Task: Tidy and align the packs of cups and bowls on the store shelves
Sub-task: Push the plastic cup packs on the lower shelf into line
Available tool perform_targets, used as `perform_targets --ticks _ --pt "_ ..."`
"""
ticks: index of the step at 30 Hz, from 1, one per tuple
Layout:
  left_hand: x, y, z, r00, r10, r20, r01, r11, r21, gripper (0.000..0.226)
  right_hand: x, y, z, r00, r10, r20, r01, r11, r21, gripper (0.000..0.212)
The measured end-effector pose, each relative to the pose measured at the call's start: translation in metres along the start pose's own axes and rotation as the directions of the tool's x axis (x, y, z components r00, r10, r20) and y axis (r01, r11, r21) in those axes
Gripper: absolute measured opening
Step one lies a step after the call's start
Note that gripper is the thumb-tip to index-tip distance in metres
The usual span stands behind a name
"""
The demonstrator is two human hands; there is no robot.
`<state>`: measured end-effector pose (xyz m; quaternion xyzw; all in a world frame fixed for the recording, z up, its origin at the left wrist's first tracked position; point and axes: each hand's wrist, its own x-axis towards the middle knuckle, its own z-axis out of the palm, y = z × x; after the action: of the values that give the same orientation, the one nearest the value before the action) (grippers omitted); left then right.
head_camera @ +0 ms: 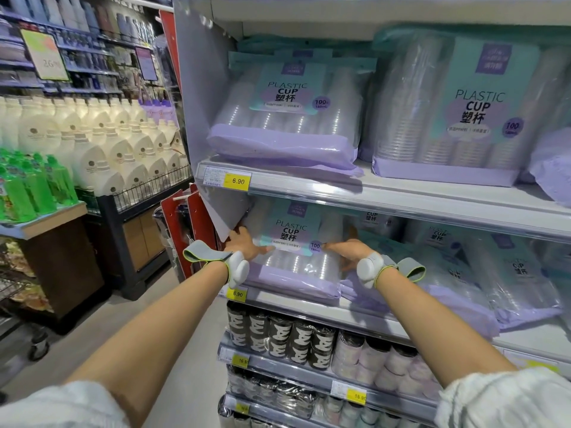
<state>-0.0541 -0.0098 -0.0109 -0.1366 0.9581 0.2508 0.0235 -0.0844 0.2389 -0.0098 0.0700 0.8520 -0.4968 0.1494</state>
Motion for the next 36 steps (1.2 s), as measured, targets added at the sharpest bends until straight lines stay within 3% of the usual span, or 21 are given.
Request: perform_targets --ticks 10,18,20,23,25,28,33,36 --pt "-0.005 0.003 0.005 0.999 -0.052 0.014 0.051 0.997 0.066 0.099 0.01 0.003 -0.001 1.0 0.023 -0.012 -0.023 0.999 -0.043 0.063" --pt "0.007 -0.009 0.002 0.995 -0.039 0.089 0.045 0.997 -0.059 0.117 -0.006 0.003 0.002 0.998 0.05 -0.046 -0.047 0.997 0.065 0.027" --pt "0.006 -0.009 0.006 0.997 -0.033 0.07 0.038 0.997 -0.067 0.121 -0.005 0.004 0.001 0.997 0.055 -0.051 -0.05 0.995 0.082 0.036" --pt "0.008 -0.011 0.009 0.995 -0.058 0.079 0.065 0.993 -0.096 0.13 -0.006 0.003 0.003 0.995 0.02 -0.095 -0.012 0.996 0.085 0.083" --pt "0.009 -0.012 0.011 0.994 -0.071 0.089 0.079 0.993 -0.089 0.131 -0.004 0.003 0.003 0.993 -0.02 -0.12 0.033 0.994 0.106 0.099" --pt "0.01 -0.011 0.009 0.993 -0.044 0.105 0.05 0.997 -0.05 0.125 -0.008 0.0 0.003 0.988 -0.047 -0.145 0.066 0.989 0.135 0.092" --pt "0.015 -0.009 0.008 0.993 -0.048 0.108 0.055 0.997 -0.062 0.128 -0.007 -0.001 0.003 0.978 -0.056 -0.202 0.084 0.987 0.135 0.097" --pt "0.014 -0.007 0.012 0.995 -0.061 0.077 0.07 0.99 -0.122 0.131 -0.005 -0.003 0.005 0.972 -0.035 -0.233 0.075 0.983 0.166 0.077"
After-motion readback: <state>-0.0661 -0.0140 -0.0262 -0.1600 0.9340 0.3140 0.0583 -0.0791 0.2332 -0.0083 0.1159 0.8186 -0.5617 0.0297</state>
